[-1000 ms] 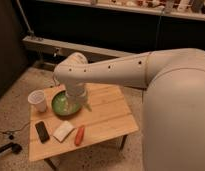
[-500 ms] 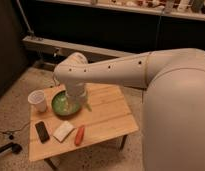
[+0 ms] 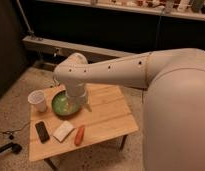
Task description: Place the pepper in the ceramic bowl
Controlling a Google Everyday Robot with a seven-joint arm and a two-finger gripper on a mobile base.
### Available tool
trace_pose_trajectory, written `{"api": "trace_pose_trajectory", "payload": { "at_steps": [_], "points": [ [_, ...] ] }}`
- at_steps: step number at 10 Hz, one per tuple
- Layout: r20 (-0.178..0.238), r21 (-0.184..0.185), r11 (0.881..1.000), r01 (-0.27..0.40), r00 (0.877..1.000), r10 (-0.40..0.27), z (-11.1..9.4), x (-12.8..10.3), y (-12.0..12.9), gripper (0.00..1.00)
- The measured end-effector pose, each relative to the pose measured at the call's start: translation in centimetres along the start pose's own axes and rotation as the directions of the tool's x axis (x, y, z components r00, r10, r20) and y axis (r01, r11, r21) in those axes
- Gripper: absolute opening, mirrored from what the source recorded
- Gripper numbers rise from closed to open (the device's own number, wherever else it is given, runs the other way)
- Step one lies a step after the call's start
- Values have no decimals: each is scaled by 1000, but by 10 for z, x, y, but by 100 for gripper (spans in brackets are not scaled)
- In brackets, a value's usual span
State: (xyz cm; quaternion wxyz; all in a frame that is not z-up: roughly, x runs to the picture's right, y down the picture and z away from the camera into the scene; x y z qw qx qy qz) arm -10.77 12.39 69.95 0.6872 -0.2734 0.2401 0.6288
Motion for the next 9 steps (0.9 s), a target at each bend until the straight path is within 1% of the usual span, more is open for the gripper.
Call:
{"api": "trace_pose_trajectory", "payload": {
  "at_steps": [3,4,7,8,9],
  "points": [
    [-73,-1,1000,14,997,-14,26,32,-4,65],
    [-88,-1,1000,18,996,-18,31,38,-5,65],
    [-133,-11,999,35,990,-36,56,49,0,65],
    [-140,-16,999,46,989,-48,61,51,5,65],
    [-149,-22,997,73,986,-76,72,52,14,65]
  ]
}}
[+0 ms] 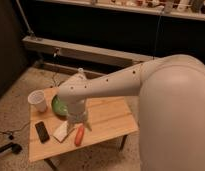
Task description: Place the pepper in the ceramic bowl
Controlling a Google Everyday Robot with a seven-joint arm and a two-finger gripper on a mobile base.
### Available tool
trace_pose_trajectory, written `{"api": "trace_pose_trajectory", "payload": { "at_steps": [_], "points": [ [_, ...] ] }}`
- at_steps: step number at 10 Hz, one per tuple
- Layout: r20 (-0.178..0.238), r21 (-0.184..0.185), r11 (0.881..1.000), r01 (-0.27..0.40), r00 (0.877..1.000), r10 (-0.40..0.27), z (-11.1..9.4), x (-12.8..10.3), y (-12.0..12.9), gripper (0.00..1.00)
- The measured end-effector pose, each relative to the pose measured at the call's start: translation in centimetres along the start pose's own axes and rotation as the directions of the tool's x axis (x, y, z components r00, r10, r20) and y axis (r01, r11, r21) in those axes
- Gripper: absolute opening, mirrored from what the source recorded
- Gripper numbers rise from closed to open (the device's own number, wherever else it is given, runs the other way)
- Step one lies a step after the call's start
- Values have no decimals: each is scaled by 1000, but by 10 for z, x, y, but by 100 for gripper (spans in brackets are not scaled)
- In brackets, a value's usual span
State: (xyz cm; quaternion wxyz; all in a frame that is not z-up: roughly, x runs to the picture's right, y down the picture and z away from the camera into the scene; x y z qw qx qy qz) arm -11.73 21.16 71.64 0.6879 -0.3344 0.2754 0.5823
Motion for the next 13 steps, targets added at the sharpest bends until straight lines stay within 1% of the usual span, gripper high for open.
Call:
{"api": "trace_pose_trajectory", "payload": {
  "at_steps": [1,4,7,9,13],
  "points": [
    [-11,-2,1000,22,1000,-22,12,-1,6,65],
    [-52,6,999,44,998,-43,38,0,9,65],
    [-79,20,998,62,995,-60,56,-3,13,65],
    [-91,27,997,72,993,-69,65,-6,14,65],
    [-109,56,995,82,991,-76,88,-15,10,65]
  ]
}}
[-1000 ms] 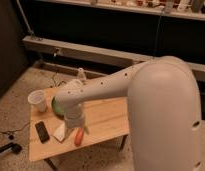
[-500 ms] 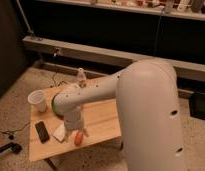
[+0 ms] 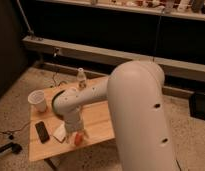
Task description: Place the pepper in the ceramic bowl
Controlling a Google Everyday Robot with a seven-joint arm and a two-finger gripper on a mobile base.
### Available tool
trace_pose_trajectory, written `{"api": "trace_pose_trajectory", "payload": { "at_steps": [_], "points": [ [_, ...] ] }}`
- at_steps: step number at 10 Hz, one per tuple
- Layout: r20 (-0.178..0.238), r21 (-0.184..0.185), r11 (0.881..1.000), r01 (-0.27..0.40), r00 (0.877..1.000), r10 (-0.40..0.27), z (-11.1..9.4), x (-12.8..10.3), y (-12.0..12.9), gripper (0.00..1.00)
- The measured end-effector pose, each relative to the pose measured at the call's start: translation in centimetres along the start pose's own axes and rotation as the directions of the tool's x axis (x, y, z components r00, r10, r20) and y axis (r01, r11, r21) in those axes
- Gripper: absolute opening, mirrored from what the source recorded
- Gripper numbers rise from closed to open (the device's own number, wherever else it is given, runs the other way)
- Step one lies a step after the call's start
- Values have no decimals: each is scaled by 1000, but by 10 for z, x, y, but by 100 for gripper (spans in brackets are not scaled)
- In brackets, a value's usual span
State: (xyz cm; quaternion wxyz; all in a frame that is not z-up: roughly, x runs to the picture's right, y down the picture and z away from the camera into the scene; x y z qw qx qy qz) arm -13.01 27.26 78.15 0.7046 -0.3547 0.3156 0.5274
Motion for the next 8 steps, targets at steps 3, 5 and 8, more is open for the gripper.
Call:
{"api": "trace_pose_trajectory", "payload": {
  "at_steps": [3,5,8],
  "points": [
    [-11,19,1000,-7,1000,7,15,-12,-4,65],
    [-13,30,999,-11,1000,11,21,-20,-6,65],
    [-3,41,999,-26,1000,27,20,-36,-10,65]
  ]
}}
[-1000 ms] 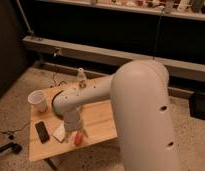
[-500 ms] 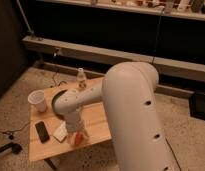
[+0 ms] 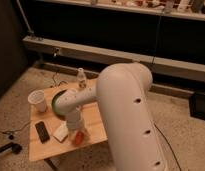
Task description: Place the pepper in the ceramic bowl
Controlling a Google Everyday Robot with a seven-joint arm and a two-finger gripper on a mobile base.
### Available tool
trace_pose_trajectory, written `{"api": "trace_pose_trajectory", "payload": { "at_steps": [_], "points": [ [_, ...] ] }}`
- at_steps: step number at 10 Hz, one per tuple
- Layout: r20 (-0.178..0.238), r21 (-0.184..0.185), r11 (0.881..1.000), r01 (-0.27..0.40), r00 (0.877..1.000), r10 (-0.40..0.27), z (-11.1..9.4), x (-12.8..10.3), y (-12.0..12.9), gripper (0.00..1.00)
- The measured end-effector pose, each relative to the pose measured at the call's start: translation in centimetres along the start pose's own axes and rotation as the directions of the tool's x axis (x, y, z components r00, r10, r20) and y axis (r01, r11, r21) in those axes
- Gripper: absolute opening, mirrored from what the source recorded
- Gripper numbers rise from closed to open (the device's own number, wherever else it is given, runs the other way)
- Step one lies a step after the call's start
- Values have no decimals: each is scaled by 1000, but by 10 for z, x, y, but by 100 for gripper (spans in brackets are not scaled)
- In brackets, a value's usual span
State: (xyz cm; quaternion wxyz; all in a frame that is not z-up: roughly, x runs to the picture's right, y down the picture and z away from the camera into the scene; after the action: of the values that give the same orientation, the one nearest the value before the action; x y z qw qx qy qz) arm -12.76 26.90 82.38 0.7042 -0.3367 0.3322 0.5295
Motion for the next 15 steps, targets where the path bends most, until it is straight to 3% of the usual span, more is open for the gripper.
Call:
{"api": "trace_pose_trajectory", "payload": {
  "at_steps": [2,4,6,8,12,15],
  "points": [
    [9,8,1000,1,1000,-1,-3,-9,0,61],
    [12,13,1000,12,1000,-12,-5,-14,3,43],
    [13,25,999,40,999,-41,-7,-16,13,18],
    [26,38,997,65,997,-66,-15,-22,21,2],
    [63,82,990,114,991,-119,-37,-35,37,0],
    [135,148,982,115,981,-136,-86,-53,34,0]
  ]
}}
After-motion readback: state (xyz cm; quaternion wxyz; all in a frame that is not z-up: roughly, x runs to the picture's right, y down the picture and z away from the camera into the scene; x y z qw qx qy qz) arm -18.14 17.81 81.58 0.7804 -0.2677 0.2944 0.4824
